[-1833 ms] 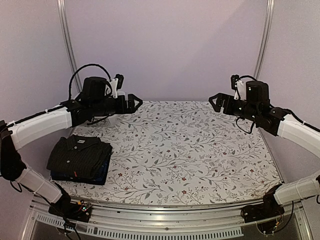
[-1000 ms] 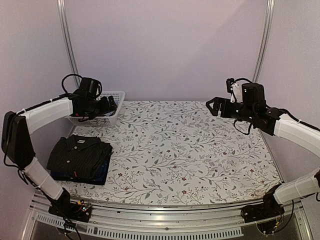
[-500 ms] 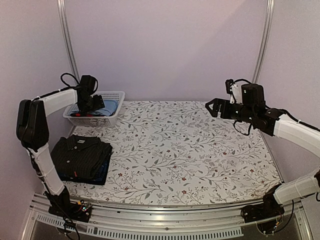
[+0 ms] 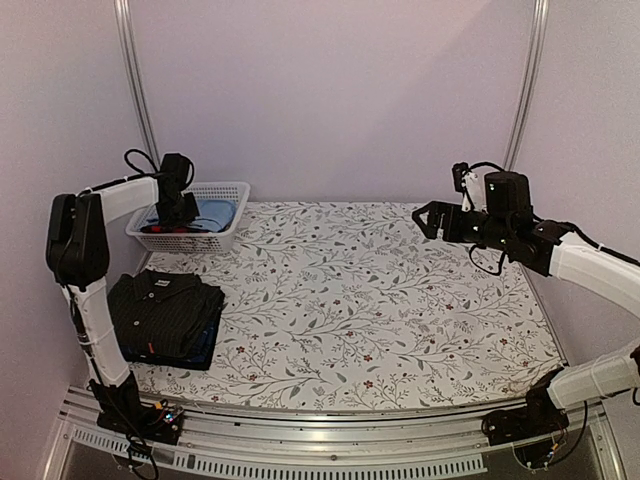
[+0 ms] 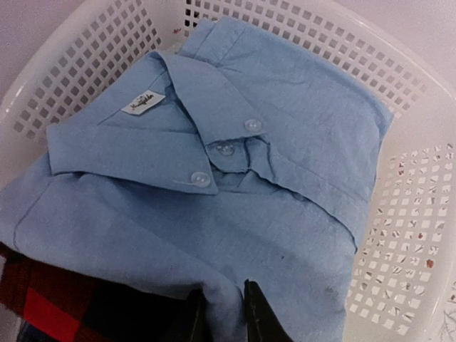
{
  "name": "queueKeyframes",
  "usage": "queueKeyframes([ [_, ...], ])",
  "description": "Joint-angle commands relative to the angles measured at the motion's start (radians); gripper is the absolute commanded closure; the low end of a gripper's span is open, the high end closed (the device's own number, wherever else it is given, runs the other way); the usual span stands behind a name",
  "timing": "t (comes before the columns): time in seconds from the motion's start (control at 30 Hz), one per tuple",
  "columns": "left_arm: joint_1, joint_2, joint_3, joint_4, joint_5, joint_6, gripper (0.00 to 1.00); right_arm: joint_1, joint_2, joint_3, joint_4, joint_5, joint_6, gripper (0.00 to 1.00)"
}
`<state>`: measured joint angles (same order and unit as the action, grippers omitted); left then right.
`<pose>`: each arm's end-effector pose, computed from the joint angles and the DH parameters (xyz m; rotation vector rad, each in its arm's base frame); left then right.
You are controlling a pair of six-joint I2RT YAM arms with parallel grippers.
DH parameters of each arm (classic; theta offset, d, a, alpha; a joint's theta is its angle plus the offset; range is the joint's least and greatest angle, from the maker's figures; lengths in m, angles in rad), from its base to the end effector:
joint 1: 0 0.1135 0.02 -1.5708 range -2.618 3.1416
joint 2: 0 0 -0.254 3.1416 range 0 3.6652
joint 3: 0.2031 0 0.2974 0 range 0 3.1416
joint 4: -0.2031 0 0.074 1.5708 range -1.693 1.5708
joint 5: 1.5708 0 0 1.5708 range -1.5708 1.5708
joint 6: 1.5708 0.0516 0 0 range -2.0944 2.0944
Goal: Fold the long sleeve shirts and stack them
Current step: Pick up the crumpled shirt from the bin, then place the crumpled shirt at the center of the board.
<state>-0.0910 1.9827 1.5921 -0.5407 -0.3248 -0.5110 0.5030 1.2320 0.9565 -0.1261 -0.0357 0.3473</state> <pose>0.4867 -0.0279 0.1922 -0.6371 2.3552 0.1421 0.3038 0.1693 0.2825 -0.1808 2.0116 0.5841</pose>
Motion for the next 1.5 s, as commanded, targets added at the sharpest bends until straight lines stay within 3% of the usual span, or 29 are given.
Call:
queueKeyframes([
  [0.0, 0.013, 0.024, 0.041, 0.002, 0.013, 0.007, 0.94, 0.003, -0.024, -0.010, -0.004, 0.014, 0.006, 0.01],
  [0.03, 0.013, 0.023, 0.048, -0.002, 0.013, 0.009, 1.00, 0.003, -0.027, -0.013, -0.001, 0.014, 0.008, 0.01],
  [0.5, 0.013, -0.042, 0.202, 0.019, 0.086, 0.097, 1.00, 0.003, -0.025, -0.007, 0.000, 0.015, 0.000, 0.01],
  [1.07, 0.000, -0.182, 0.265, 0.244, 0.280, 0.216, 1.00, 0.003, -0.005, 0.002, 0.014, -0.003, 0.002, 0.01],
  [1.17, -0.031, -0.204, 0.269, 0.266, 0.334, 0.232, 1.00, 0.004, 0.001, 0.006, 0.014, -0.004, 0.001, 0.01],
  [1.47, -0.257, -0.291, 0.293, 0.334, 0.431, 0.338, 1.00, 0.003, 0.007, 0.022, 0.012, 0.000, -0.009, 0.01],
])
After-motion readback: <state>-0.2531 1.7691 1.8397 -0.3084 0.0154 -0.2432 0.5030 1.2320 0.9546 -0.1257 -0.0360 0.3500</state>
